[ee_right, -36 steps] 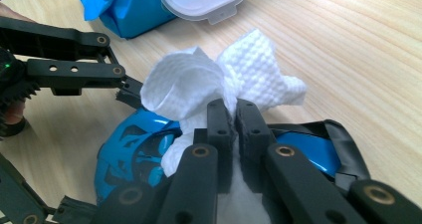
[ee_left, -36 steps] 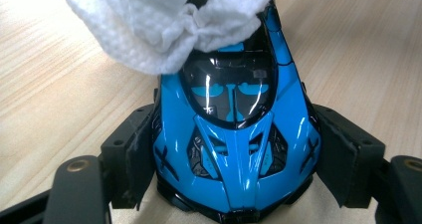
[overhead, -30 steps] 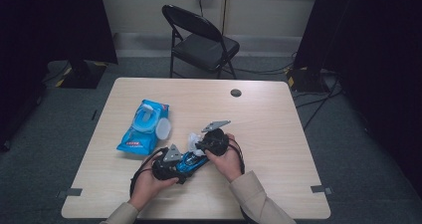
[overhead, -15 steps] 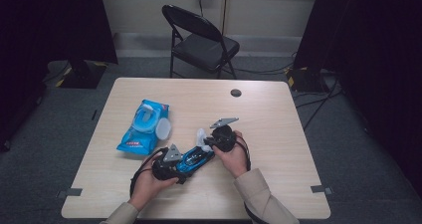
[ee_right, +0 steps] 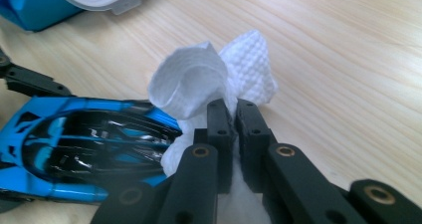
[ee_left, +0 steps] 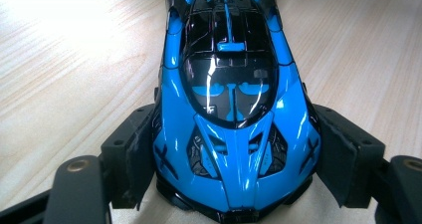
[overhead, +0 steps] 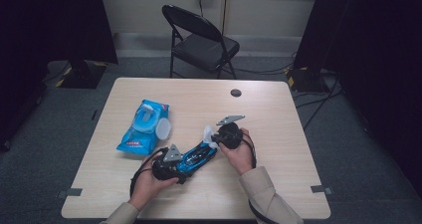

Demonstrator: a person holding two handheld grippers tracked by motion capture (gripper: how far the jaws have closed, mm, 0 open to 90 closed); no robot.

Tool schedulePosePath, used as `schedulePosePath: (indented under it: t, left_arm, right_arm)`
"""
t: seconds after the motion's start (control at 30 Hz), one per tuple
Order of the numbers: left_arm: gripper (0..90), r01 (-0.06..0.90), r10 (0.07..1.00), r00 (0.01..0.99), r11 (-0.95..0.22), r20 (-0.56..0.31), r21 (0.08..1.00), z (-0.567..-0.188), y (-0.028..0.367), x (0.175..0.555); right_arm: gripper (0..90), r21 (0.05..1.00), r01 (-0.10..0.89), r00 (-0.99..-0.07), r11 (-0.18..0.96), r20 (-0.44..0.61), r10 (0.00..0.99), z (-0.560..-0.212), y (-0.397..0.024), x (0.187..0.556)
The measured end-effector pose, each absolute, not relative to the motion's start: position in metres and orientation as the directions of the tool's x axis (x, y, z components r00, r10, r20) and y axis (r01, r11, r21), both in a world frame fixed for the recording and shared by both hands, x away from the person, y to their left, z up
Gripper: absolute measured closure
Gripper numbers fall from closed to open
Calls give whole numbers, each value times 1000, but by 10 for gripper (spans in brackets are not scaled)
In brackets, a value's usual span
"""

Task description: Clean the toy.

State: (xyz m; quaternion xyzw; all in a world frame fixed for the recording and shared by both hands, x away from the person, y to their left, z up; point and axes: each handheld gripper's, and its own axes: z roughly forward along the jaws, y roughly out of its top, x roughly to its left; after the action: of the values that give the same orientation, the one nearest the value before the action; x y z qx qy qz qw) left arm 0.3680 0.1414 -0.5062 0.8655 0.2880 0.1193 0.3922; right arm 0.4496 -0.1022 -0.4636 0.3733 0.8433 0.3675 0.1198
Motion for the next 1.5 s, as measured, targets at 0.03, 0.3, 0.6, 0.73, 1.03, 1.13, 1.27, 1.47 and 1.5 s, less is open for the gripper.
schedulePosePath:
  t: [0.03, 0.3, 0.6, 0.73, 1.03, 1.13, 1.27, 1.47, 1.5]
  left_arm:
    - [253, 405, 592, 806, -527, -19, 748, -506, 141, 368]
    - [253, 405, 592, 806, -526, -20, 748, -506, 141, 368]
    - [253, 405, 592, 806, -526, -20, 748, -506, 141, 368]
    - [253, 405, 592, 806, -527, -19, 747, -506, 141, 368]
    - [253, 404, 591, 807, -528, -18, 747, -506, 142, 368]
    - [253, 404, 591, 806, -527, -19, 748, -506, 141, 368]
    - [253, 402, 591, 807, -530, -15, 747, -506, 142, 368]
    - [253, 401, 591, 807, -530, -14, 747, -506, 142, 368]
    - [253, 401, 591, 807, -530, -14, 747, -506, 142, 368]
  right_arm:
    - [867, 707, 551, -684, 443, 79, 725, -464, -106, 450]
    - [867, 742, 555, -655, 376, 113, 747, -458, -130, 445]
    - [866, 786, 478, -734, 392, 112, 670, -440, -111, 424]
    - [866, 793, 446, -781, 415, 118, 614, -438, -89, 413]
    - [865, 777, 403, -848, 484, 118, 516, -449, -47, 396]
    - [865, 769, 398, -859, 500, 119, 499, -454, -39, 393]
    - [865, 759, 396, -867, 518, 123, 483, -461, -32, 389]
    - [865, 750, 393, -877, 532, 132, 463, -469, -24, 385]
    - [865, 748, 394, -878, 533, 135, 460, -470, -23, 384]
